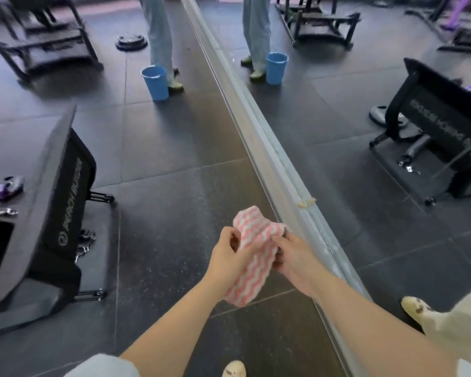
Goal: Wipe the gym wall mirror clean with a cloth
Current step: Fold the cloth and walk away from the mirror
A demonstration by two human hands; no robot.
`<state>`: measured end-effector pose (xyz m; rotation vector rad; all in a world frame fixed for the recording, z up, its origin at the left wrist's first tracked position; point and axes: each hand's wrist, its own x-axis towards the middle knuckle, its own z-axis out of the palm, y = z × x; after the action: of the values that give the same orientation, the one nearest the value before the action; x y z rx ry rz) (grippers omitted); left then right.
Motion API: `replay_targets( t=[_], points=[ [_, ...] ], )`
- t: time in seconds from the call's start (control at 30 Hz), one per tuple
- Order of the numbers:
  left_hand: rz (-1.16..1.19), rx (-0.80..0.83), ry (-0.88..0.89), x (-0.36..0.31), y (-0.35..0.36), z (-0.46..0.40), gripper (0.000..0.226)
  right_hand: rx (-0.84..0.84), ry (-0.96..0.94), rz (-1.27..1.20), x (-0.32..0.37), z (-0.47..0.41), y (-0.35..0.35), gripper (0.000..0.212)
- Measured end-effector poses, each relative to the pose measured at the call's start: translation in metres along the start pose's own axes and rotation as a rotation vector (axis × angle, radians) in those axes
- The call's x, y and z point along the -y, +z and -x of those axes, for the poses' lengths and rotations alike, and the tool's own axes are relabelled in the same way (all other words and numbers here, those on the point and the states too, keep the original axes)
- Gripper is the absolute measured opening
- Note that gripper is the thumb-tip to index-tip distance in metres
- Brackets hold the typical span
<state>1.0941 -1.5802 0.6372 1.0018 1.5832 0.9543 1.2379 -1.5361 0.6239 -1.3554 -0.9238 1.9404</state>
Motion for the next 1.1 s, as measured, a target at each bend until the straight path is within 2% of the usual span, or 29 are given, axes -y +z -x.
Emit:
replay_targets(
  t=[0.13, 0.23, 0.43, 0.6, 0.7, 0.77, 0.93, 1.1],
  points=[
    [0.154, -0.037, -0.051, -0.011, -0.038, -0.02, 0.033, -0.064, -0.02, -0.036, 0.015, -0.031, 0.024, 0.028],
    [0.14, -0.081, -0.051, -0.017, -0.058, -0.038, 0.044, -0.104, 0.0, -0.005, 0.027, -0.056, 0.035, 0.034],
    [0.011, -0.08, -0.034, -0.03, -0.094, -0.102, 0.035, -0.116, 0.003, 0.098, 0.074, -0.123, 0.059, 0.025],
    [-0.032, -0.145, -0.068, -0.057, -0.121, -0.181, 0.036, -0.053, -0.02, 0.157, 0.13, -0.2, 0.075, 0.033],
    [-0.024, -0.194, -0.091, -0.078, -0.139, -0.232, 0.036, -0.001, 0.0, 0.146, 0.166, -0.252, 0.086, 0.017],
    [0.004, -0.235, -0.105, -0.093, -0.155, -0.271, 0.037, 0.038, 0.006, 0.169, 0.192, -0.296, 0.097, 0.015],
    [0.06, -0.337, -0.138, -0.108, -0.201, -0.336, 0.036, 0.096, 0.063, 0.211, 0.237, -0.381, 0.149, 0.036],
    [0.087, -0.393, -0.151, -0.112, -0.271, -0.407, 0.045, 0.18, 0.086, 0.274, 0.265, -0.459, 0.215, 0.039]
  ],
)
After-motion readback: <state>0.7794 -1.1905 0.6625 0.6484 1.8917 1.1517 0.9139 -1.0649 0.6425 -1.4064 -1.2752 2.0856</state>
